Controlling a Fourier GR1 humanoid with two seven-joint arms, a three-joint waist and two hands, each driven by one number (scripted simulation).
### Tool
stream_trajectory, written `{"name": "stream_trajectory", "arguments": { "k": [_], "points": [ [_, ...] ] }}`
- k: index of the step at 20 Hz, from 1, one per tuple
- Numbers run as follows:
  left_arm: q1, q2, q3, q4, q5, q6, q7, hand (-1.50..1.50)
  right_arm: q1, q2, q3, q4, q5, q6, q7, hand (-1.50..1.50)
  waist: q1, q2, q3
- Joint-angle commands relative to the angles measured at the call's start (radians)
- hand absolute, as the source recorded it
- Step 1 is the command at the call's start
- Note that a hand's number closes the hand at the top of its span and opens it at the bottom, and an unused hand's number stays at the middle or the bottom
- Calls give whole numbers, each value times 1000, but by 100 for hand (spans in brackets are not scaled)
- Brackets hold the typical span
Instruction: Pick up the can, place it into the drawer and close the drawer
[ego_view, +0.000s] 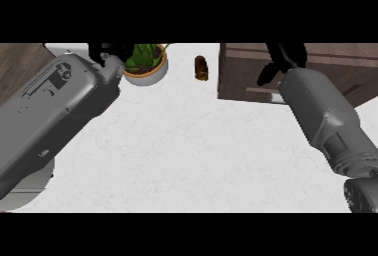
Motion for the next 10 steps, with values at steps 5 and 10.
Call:
{"name": "stream_trajectory", "arguments": {
  "k": [5,10],
  "points": [
    [41,10,-7,-32,-14,10,-1,-150,-70,75,-282,-30,-309,120,-124,-150,15,-18,-6],
    [67,42,7,-64,-10,-10,18,-150,-74,11,-331,-31,-355,180,-200,-150,8,-13,-9]
  ]
}}
